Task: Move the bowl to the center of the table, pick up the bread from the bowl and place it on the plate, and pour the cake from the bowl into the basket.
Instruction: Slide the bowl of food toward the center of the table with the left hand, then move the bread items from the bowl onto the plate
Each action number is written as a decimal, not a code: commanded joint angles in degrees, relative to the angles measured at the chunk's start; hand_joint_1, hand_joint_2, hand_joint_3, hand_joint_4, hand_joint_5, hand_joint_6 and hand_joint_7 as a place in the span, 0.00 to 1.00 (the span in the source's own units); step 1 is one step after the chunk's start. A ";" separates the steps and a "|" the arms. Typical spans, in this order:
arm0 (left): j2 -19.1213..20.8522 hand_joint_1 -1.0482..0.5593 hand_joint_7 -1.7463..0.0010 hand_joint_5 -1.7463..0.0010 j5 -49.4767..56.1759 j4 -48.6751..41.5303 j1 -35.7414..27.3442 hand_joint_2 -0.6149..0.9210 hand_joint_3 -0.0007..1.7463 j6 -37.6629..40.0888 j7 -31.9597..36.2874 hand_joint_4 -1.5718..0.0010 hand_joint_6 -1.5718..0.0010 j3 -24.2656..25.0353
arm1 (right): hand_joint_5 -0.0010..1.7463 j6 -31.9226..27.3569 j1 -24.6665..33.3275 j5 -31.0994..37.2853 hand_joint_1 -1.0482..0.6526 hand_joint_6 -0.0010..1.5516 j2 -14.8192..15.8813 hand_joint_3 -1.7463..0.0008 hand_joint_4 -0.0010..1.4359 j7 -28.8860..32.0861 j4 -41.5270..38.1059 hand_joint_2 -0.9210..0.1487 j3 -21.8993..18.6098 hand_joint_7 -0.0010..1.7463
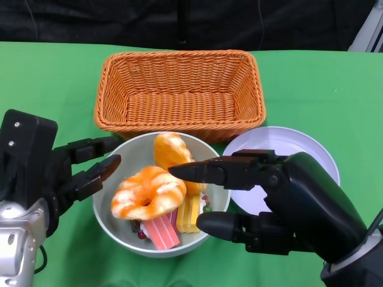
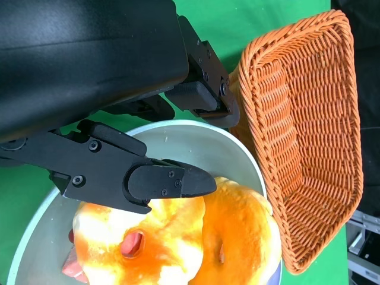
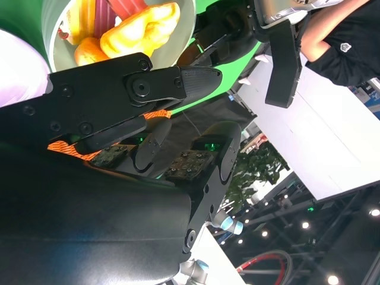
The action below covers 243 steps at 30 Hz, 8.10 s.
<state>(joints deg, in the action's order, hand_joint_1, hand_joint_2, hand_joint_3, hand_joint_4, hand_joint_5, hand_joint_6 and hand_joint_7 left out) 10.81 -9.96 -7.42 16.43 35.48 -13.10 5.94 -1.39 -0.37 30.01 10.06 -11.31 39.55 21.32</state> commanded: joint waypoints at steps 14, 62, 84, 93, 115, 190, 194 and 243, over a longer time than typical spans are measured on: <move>-3.72 0.43 0.96 0.67 -4.39 2.32 -0.61 1.00 0.18 1.52 2.09 0.70 0.54 3.72 | 0.03 -9.79 -8.00 16.24 0.26 0.42 -5.18 0.87 0.43 -7.98 -0.86 0.00 6.26 0.01; -3.13 0.36 1.00 0.45 -4.99 9.44 -4.32 1.00 0.17 -0.54 -0.27 0.91 0.57 0.14 | 0.03 -7.73 -14.76 29.46 0.24 0.44 -3.67 0.90 0.47 -6.07 -7.10 0.00 0.91 0.00; -1.89 0.37 1.00 0.59 -4.06 8.00 -3.98 1.00 0.17 -1.98 -1.06 0.86 0.63 -0.89 | 0.04 -9.82 -12.38 43.93 0.22 0.44 -8.02 0.90 0.50 -10.98 -1.27 0.00 1.70 0.00; -2.47 0.37 0.98 0.49 -4.46 10.05 -4.80 1.00 0.17 -0.95 -0.02 0.86 0.59 -0.72 | 0.03 -8.91 -9.91 44.07 0.23 0.45 -8.85 0.94 0.50 -9.17 -5.54 0.00 4.53 0.00; -2.43 0.36 1.00 0.61 -3.02 10.71 -4.52 1.00 0.18 -0.23 0.09 0.84 0.63 -1.84 | 0.02 -4.32 -15.69 32.17 0.25 0.44 -6.68 0.93 0.49 0.03 -21.24 0.00 3.80 0.00; -0.58 0.36 1.00 0.76 -1.81 11.39 -4.66 1.00 0.19 -0.01 -0.72 0.78 0.62 -3.48 | 0.05 -4.23 -16.84 27.02 0.30 0.49 0.31 0.95 0.58 8.91 -32.35 0.00 6.72 0.00; -0.61 0.35 0.99 0.76 -1.72 11.20 -4.64 1.00 0.19 -0.40 -0.65 0.78 0.61 -3.44 | 0.04 -4.90 -16.21 27.35 0.29 0.49 0.67 0.95 0.56 7.99 -29.43 0.00 6.23 0.00; -0.90 0.34 1.00 0.84 -0.97 12.68 -4.76 1.00 0.18 0.86 0.20 0.75 0.62 -4.21 | 0.03 -2.61 -19.04 25.79 0.26 0.47 0.44 0.94 0.57 13.73 -42.51 0.00 8.00 0.00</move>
<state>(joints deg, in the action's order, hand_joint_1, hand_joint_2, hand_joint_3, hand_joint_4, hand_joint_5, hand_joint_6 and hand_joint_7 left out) 9.54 -11.27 4.93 11.52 36.14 -13.26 1.77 -3.71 -20.66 55.91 9.29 3.29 -3.54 29.25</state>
